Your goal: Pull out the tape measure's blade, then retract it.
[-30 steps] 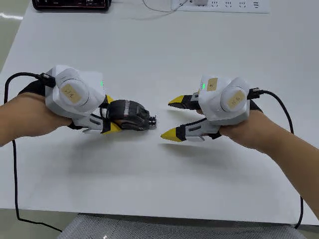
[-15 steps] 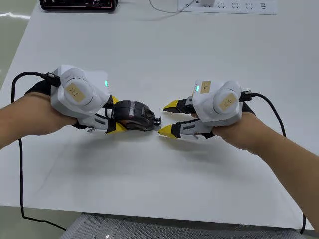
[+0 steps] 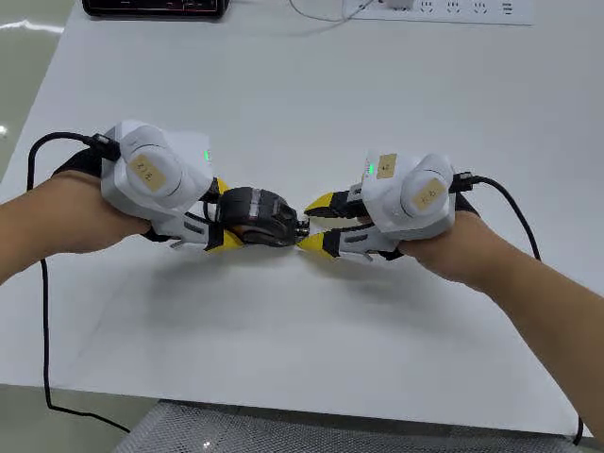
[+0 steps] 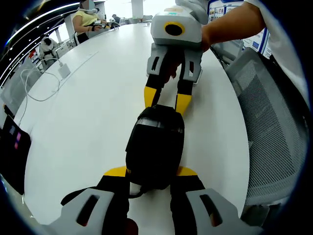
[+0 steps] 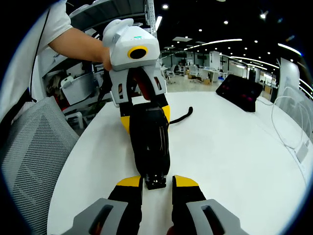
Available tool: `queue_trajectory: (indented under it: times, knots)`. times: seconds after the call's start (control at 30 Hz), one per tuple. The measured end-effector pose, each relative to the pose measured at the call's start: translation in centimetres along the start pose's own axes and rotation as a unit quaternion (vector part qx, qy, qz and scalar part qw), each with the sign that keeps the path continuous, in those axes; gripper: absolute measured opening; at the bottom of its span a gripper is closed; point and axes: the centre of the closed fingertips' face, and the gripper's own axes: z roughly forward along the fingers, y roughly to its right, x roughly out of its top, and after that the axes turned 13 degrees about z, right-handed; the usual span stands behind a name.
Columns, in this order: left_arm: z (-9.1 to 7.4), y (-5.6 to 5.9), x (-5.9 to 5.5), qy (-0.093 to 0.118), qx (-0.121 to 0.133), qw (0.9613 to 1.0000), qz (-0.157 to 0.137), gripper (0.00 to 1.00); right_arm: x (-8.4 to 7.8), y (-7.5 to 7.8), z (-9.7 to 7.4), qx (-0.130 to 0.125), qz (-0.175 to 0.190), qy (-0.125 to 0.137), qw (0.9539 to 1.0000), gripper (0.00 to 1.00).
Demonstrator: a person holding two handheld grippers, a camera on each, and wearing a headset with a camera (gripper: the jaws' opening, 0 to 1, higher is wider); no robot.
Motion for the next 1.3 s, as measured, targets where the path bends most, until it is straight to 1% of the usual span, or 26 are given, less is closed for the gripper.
queue_trajectory:
  times: [0.4,0.7,0.9,1.07,1.13,1.23,1.3]
  knots:
    - [-0.03,0.03,0.04,-0.001,0.0,1.0,0.001,0.27,-0.24,-0.19,0.37,0.01,-0.011,-0.002,0.9999,0.13]
    - [-0.02,0.04,0.07,0.0,0.001,1.0,0.001,0.27,-0.44,-0.14,0.56,0.009,-0.018,-0.005,0.9998,0.12]
    - [-0.01,0.04,0.05,-0.001,0.001,1.0,0.001,0.27,-0.48,-0.11,0.57,0.006,-0.028,-0.009,0.9996,0.11]
    - [-0.02,0.01,0.02,-0.002,0.003,1.0,0.0,0.27,-0.46,-0.09,0.56,0.001,-0.026,-0.008,0.9996,0.1]
    - [-0.03,0.03,0.0,-0.004,0.003,1.0,0.0,0.27,-0.45,-0.11,0.55,-0.003,-0.031,-0.01,0.9995,0.1]
    - [-0.02,0.02,0.01,0.0,0.002,1.0,-0.001,0.26,-0.43,-0.06,0.53,-0.004,-0.028,-0.01,0.9995,0.09]
    - [-0.04,0.04,-0.02,-0.001,0.002,1.0,0.001,0.26,-0.43,-0.08,0.54,-0.005,-0.031,-0.012,0.9994,0.09]
